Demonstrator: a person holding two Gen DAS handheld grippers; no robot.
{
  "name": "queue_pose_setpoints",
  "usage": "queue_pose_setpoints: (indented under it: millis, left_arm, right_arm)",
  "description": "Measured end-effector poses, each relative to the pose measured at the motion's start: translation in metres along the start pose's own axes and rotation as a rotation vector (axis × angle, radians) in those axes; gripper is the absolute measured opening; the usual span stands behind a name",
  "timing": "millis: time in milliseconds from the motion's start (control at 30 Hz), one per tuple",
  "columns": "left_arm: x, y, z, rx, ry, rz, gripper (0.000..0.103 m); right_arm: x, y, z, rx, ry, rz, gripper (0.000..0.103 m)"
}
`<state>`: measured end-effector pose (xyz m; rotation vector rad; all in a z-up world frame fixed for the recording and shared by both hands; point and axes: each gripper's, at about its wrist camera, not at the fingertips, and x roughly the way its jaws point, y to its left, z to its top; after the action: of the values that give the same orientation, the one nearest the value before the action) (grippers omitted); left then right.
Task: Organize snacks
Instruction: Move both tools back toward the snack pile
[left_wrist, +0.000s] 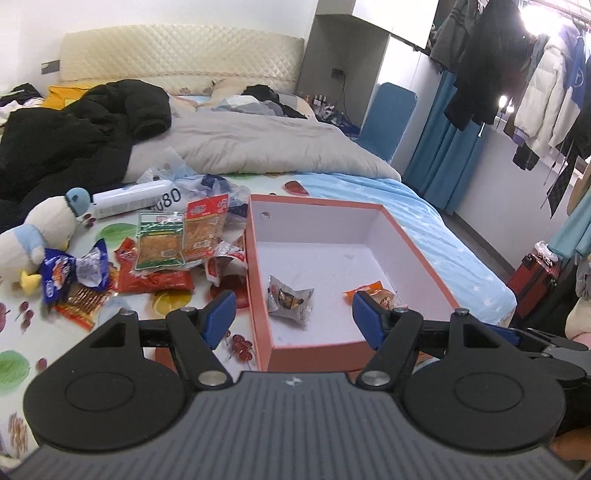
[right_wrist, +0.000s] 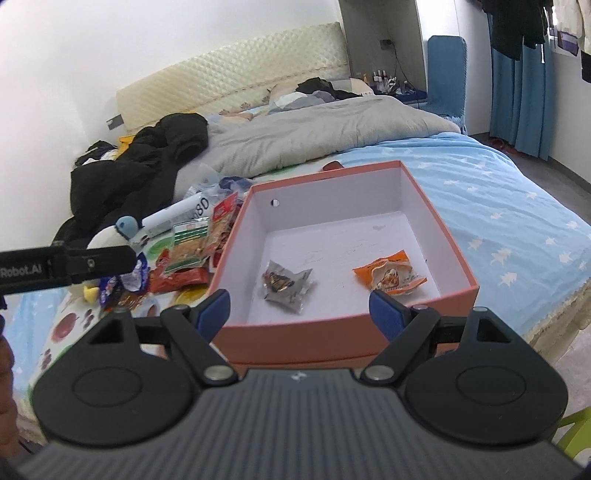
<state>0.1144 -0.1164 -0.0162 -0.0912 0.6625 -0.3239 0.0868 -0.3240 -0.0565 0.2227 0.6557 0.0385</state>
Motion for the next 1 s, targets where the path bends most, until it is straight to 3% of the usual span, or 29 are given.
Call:
queue_pose_setpoints:
  millis: [200, 667, 1000]
  left_arm:
    - [-0.032, 0.007, -0.015, -0.028, -0.023, 0.025, 0.074]
    - [-0.100, 0.025, -0.056, -0.094, -0.055, 0.161, 0.079]
    - [-0.104, 0.057, -0.076, -0.139, -0.025, 0.243, 0.079]
  right_arm:
    - [-0.021, 0.014, -0.011, -0.022, -0.022, 0.028, 0.084]
    - [-0.036, 0.051, -0.035, -0.110, -0.036, 0.143, 0.084]
    - [-0.030, 0.089, -0.068, -0.187, 0.022, 0.228, 0.084]
